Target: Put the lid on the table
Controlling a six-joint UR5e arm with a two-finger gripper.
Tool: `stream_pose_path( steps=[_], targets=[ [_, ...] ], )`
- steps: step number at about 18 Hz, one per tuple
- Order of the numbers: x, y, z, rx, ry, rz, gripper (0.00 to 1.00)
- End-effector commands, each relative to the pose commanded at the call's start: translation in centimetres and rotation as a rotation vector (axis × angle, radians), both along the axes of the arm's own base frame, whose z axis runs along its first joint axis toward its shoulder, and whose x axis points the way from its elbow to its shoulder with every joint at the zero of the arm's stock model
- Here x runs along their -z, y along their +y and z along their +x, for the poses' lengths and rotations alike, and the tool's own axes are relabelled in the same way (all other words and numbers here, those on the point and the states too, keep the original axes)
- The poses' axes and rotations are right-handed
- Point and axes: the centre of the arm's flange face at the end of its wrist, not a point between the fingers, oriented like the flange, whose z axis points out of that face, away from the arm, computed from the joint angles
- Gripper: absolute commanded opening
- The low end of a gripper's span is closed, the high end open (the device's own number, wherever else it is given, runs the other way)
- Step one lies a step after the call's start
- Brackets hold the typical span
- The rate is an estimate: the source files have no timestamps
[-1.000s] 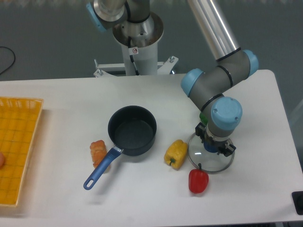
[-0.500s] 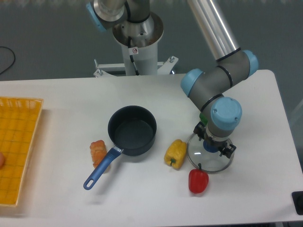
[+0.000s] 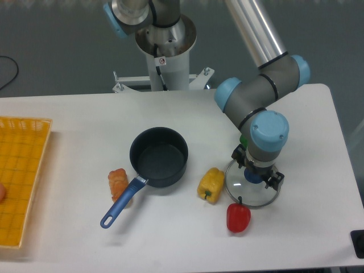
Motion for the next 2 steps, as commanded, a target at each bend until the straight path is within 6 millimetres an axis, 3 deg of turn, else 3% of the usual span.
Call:
stream_pose_path(
  steps=[2],
  targets=[
    [-1.78, -0.05, 0.78, 0.017, 0.016, 0.014, 1.0]
  ],
)
